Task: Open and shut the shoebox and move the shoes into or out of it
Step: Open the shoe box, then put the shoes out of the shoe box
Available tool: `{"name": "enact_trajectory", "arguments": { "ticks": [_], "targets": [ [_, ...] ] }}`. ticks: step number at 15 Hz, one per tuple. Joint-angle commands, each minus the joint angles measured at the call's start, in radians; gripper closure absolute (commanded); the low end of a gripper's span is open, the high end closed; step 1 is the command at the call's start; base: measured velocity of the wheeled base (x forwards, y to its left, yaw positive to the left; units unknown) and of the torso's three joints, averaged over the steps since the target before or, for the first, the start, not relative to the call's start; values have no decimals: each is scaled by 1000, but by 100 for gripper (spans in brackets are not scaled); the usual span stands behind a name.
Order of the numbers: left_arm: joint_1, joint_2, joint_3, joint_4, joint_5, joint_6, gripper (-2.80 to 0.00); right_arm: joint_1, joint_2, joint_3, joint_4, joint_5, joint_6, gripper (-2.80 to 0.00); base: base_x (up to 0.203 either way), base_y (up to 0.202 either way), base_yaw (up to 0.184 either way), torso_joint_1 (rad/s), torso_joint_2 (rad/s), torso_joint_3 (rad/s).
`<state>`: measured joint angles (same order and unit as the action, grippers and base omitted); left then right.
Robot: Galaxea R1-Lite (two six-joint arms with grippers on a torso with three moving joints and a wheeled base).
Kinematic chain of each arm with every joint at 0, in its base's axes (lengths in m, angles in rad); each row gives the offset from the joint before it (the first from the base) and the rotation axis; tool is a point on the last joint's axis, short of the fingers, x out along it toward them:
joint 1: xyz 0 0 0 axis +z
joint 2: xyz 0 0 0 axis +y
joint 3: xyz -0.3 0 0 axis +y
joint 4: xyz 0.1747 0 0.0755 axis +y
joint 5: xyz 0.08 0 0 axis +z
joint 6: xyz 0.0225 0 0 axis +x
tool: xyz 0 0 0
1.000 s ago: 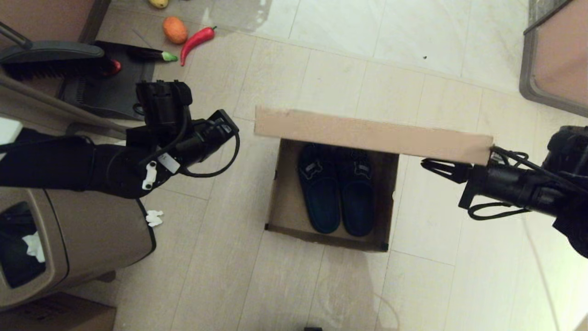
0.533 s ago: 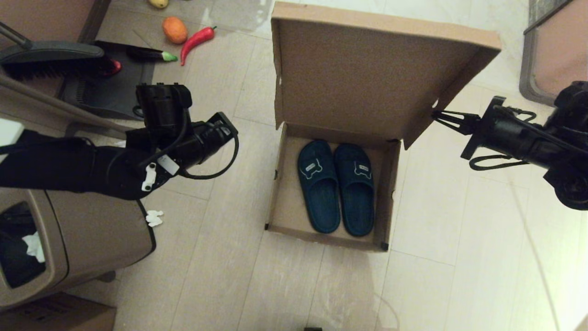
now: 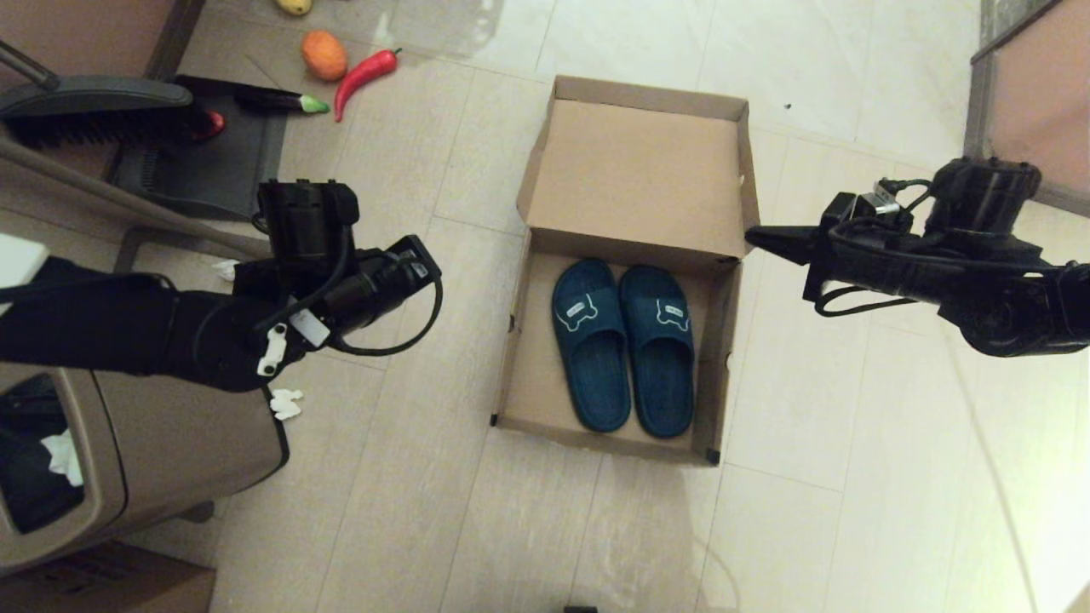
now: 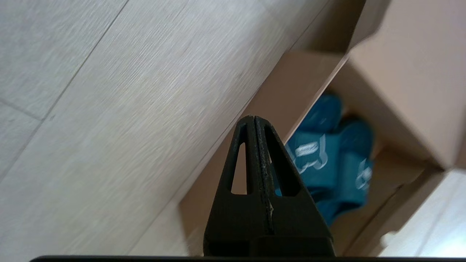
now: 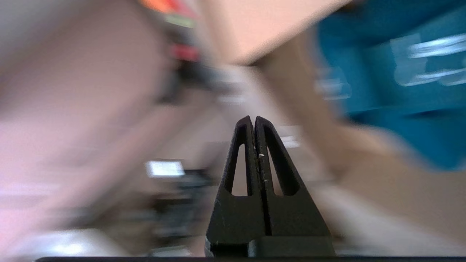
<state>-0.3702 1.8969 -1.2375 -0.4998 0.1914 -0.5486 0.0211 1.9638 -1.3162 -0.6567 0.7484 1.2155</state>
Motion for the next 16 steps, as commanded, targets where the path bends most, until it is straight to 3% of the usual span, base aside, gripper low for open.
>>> {"name": "enact_trajectory", "arguments": {
  "ticks": [1, 2, 3, 4, 6, 8, 11, 12, 13, 16],
  "targets": [
    [1, -24, 57, -3, 13, 19, 0, 69, -24, -6, 243, -106, -509, 0, 0, 0, 0, 0, 0, 0],
    [2, -34, 100, -3, 25, 41, 0, 128, -40, -5, 404, -246, -701, 0, 0, 0, 0, 0, 0, 0],
    [10, -50, 166, -4, 39, 71, 0, 213, -55, 1, 547, -420, -841, 0, 0, 0, 0, 0, 0, 0],
    [25, -73, 237, -5, 48, 103, 0, 292, -63, 15, 618, -554, -902, 0, 0, 0, 0, 0, 0, 0],
    [85, -131, 381, -36, 55, 182, 0, 411, -53, 81, 672, -748, -954, 0, 0, 0, 0, 0, 0, 0],
    [195, -184, 515, -109, 57, 274, 0, 462, 15, 106, 673, -892, -960, 0, 0, 0, 0, 0, 0, 0],
    [305, -265, 701, -179, 58, 312, 0, 491, 132, 111, 468, -1014, -946, 0, 0, 0, 0, 0, 0, 0],
    [331, -301, 755, -189, 59, 315, 0, 497, 164, 111, 398, -1042, -945, -95, 0, 0, 0, 0, 0, 0],
    [352, -332, 797, -194, 60, 315, 0, 502, 185, 104, 365, -1051, -943, -280, 0, 0, 0, 0, 0, 0],
    [366, -398, 860, -197, 55, 314, 0, 504, 274, 55, 271, -1082, -943, -280, 0, 0, 0, 0, 0, 0]
  ]
}}
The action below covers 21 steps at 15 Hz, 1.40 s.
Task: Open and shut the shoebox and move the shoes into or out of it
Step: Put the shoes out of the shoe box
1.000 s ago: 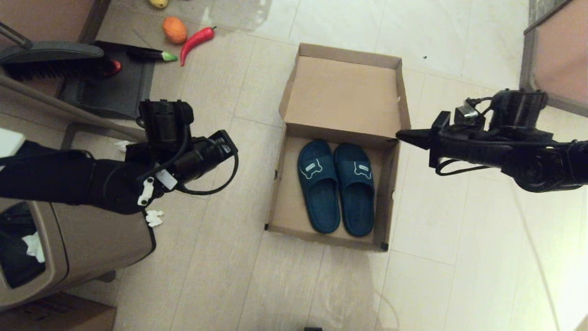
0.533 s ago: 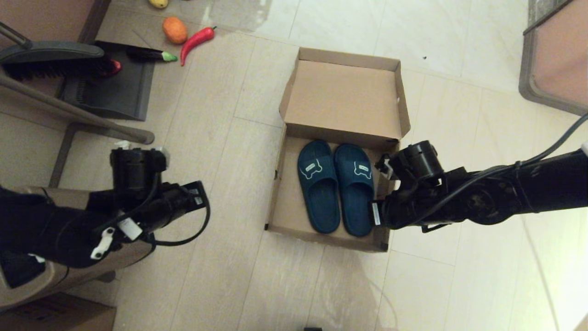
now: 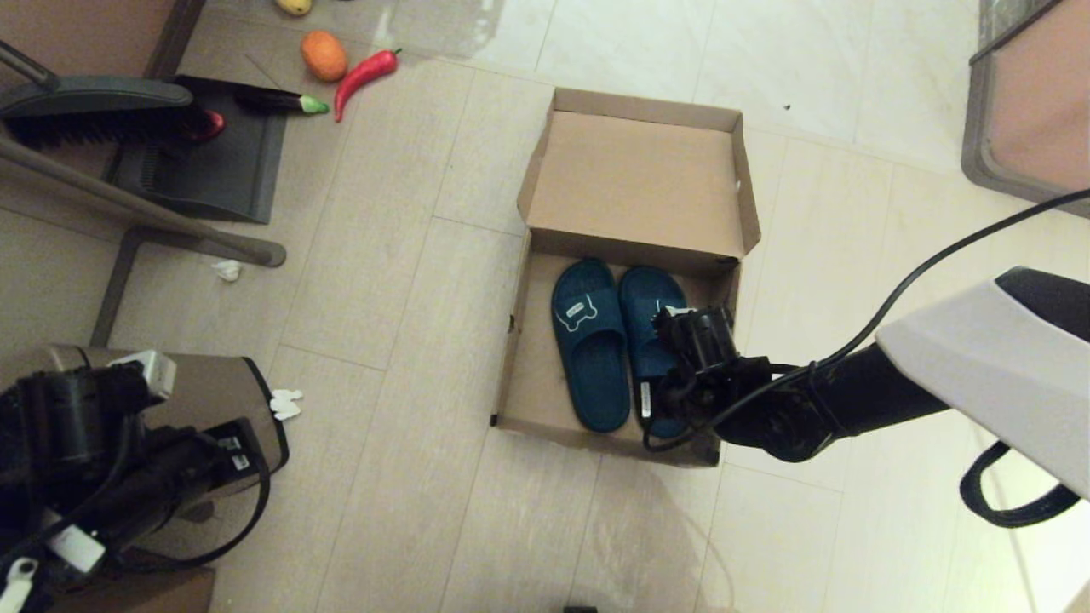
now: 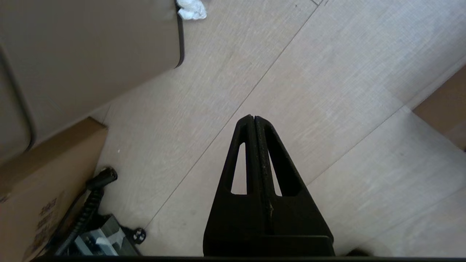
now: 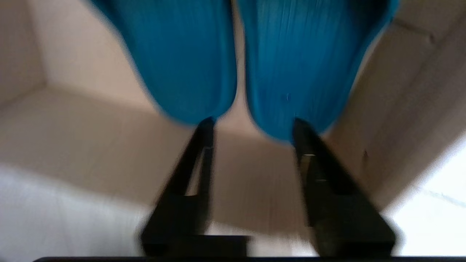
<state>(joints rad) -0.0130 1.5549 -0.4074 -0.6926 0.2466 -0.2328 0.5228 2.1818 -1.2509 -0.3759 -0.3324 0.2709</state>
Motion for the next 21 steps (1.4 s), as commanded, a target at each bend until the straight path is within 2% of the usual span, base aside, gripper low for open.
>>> {"name": "enact_trajectory", "arguments": {
  "ticks": [1, 6, 9, 13, 21],
  "targets": [
    [8, -65, 33, -4, -6, -2, 0, 3, 89, -35, -47, -17, 0, -280, 0, 0, 0, 0, 0, 0],
    [8, -53, 30, -3, -9, -3, 0, 2, 208, -168, -102, -31, 1, -280, 0, 0, 0, 0, 0, 0],
    [8, -50, 33, -2, -9, -2, 0, 2, 269, -274, -140, -82, -2, -280, 0, 0, 0, 0, 0, 0],
    [8, -47, 41, -2, -10, -2, 0, 2, 306, -398, -140, -102, -19, -280, 0, 0, 0, 0, 0, 0],
    [8, -61, 56, -2, -10, -2, 0, -40, 439, -611, -150, -100, -115, -280, 0, 0, 0, 0, 0, 0]
  ]
}}
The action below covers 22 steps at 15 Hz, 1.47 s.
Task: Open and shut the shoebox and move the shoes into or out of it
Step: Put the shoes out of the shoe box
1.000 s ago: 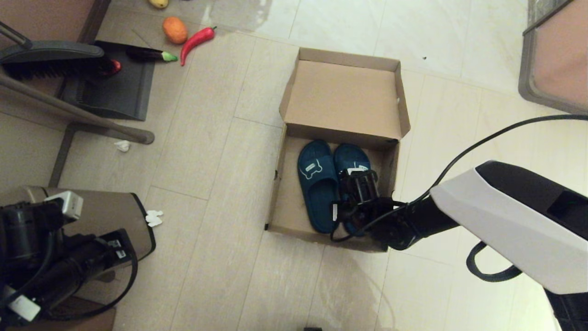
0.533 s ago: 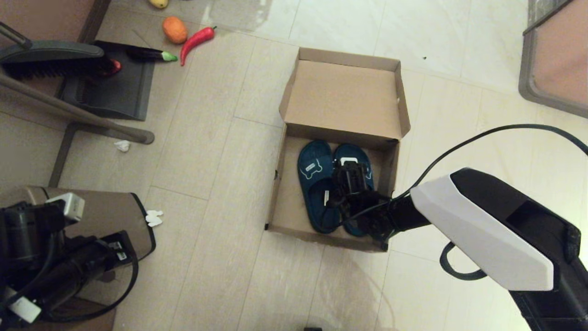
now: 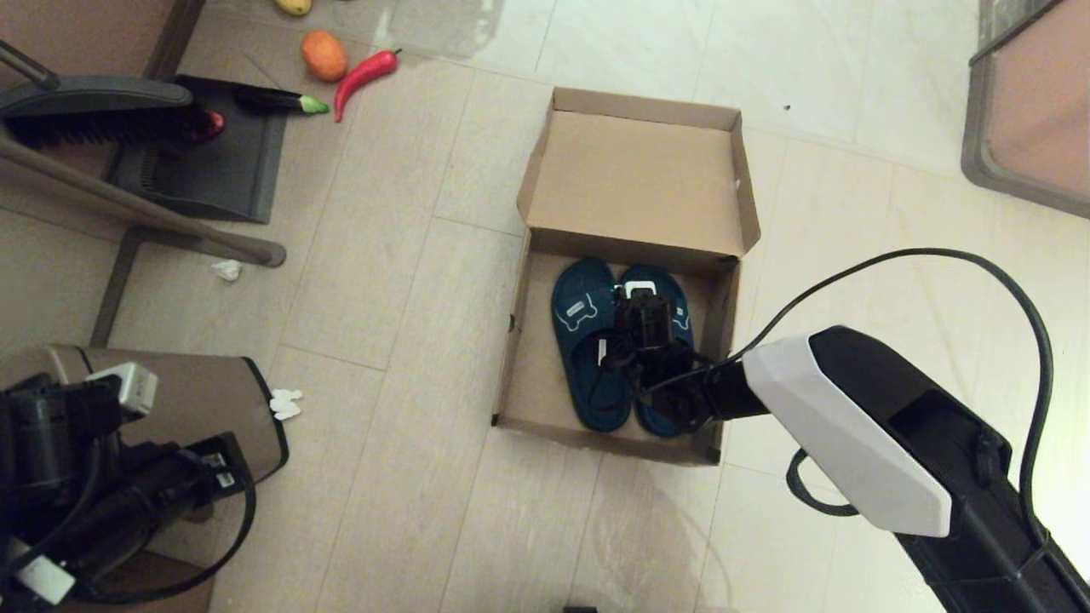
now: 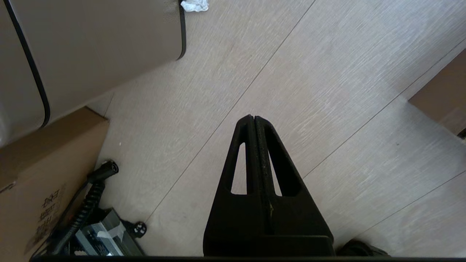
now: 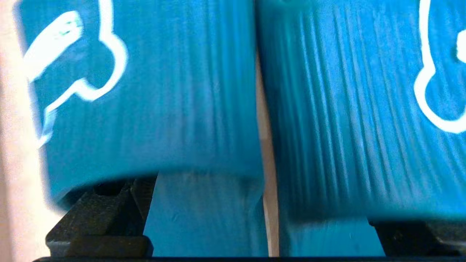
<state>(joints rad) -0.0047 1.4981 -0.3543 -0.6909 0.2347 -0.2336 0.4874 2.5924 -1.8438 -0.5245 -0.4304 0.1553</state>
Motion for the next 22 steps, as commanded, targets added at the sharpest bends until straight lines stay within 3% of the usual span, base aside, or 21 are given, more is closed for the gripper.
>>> {"name": "enact_trajectory", "arguments": {
  "ticks": [1, 3, 4, 13, 22],
  "targets": [
    [0, -8, 7, -4, 2, -1, 0, -9, 34, -25, -15, -4, 0, -280, 0, 0, 0, 0, 0, 0],
    [-1, -15, 17, -4, 2, 0, 0, -15, 35, -26, -28, -11, -2, -280, 0, 0, 0, 0, 0, 0],
    [-1, -12, 22, -4, 2, 0, 0, -15, 35, -24, -30, -11, -2, 0, 0, 0, 0, 0, 0, 0],
    [-3, -38, 38, -4, 3, -6, 0, 4, -43, -11, -39, -2, -4, 0, 0, 0, 0, 0, 0, 0],
    [-3, -61, 72, -4, 3, -15, 0, 53, -320, 226, -40, 21, 4, 0, 0, 0, 0, 0, 0, 0]
  ]
}}
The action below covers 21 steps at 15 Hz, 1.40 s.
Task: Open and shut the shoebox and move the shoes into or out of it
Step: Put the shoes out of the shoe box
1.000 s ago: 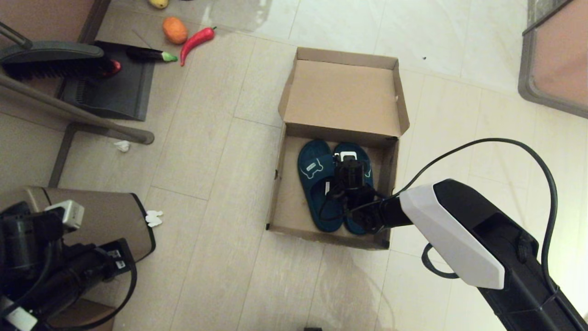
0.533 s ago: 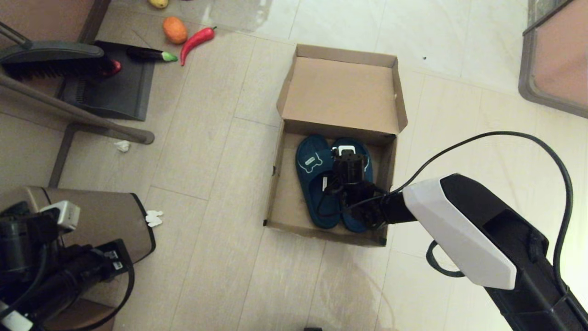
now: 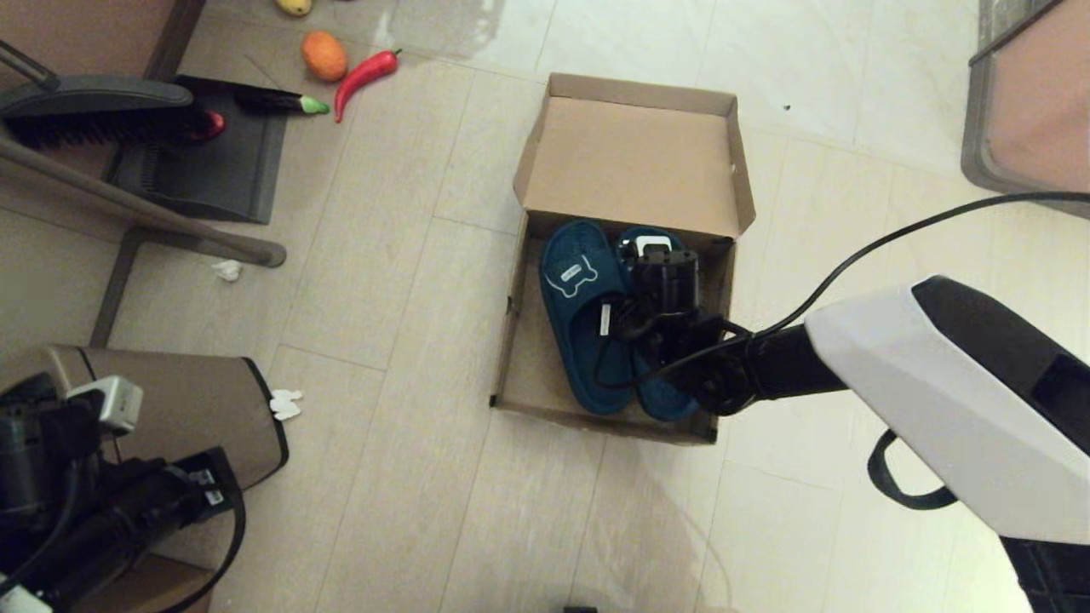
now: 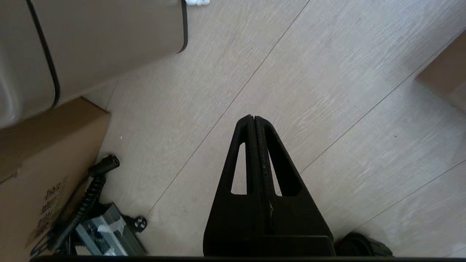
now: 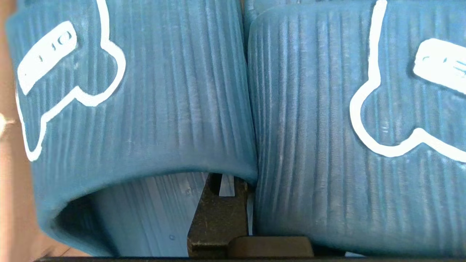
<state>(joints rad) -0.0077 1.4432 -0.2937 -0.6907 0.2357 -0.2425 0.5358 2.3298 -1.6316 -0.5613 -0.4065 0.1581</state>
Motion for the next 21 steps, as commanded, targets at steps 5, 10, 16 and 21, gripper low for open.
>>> {"name": "enact_trajectory", "arguments": {
  "ticks": [5, 10, 16, 21],
  "targets": [
    [0, -1, 10, -6, -23, -21, 0, 30, -336, 191, 31, -4, -2, 0, 0, 0, 0, 0, 0, 0],
    [0, -3, 13, -5, -21, -55, 0, -74, -606, 479, 98, -9, 1, 0, 0, 0, 0, 0, 0, 0],
    [0, -9, -6, -6, -22, -55, 0, -458, -662, 692, 144, 91, 4, 0, 0, 0, 0, 0, 0, 0],
    [1, -79, -10, -4, -23, -54, 0, -527, -435, 654, 137, 128, 44, 0, 0, 0, 0, 0, 0, 0]
  ]
}}
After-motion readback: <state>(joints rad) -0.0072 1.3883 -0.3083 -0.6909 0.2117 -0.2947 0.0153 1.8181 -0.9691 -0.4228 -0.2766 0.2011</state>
